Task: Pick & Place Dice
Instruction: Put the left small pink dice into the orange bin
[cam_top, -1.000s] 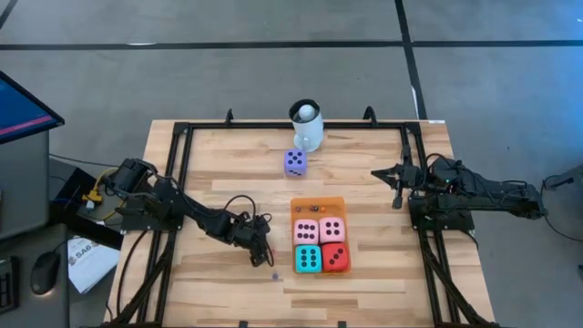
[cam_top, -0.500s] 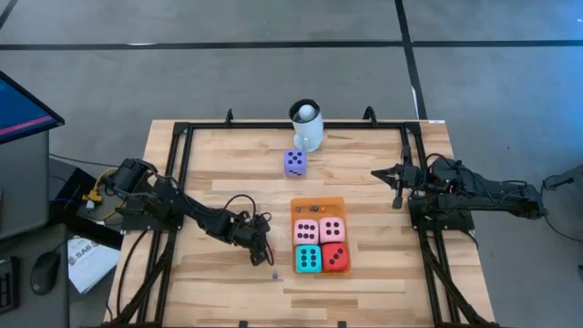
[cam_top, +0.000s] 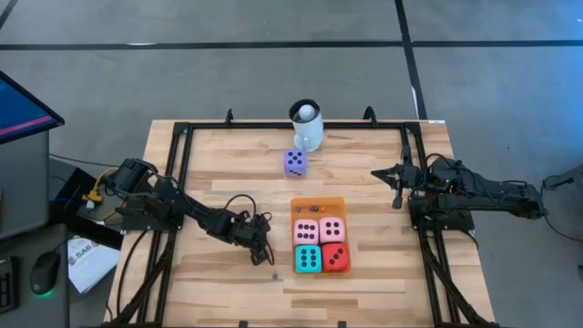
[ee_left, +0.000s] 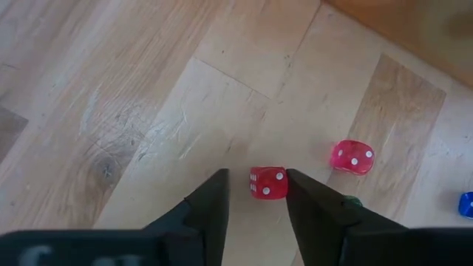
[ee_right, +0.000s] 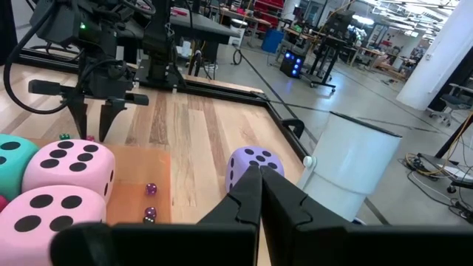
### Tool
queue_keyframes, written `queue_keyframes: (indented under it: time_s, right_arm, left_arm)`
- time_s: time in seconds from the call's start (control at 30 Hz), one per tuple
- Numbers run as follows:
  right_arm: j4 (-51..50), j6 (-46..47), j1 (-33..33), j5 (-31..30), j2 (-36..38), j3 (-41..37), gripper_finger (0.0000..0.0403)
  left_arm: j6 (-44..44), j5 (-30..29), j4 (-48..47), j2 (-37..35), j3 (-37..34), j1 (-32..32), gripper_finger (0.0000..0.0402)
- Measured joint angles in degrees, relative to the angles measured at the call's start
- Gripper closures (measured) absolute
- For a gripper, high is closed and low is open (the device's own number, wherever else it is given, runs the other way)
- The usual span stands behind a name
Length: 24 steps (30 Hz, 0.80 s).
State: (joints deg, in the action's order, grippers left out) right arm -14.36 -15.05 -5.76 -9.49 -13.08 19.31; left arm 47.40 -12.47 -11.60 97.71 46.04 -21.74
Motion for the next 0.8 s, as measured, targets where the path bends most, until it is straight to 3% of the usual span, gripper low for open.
queue_keyframes:
  time_s: [0.57, 0.8]
  right_arm:
    - [0.0, 0.0, 0.0, 0.0, 0.0, 0.0, 0.0403]
    - [0.0, 0.0, 0.0, 0.0, 0.0, 0.0, 0.0403]
  left_arm:
    - [-0.4, 0.3, 0.0, 0.0, 0.0, 0.0, 0.0337]
    - [-0.4, 0.4, 0.0, 0.0, 0.0, 0.0, 0.0343]
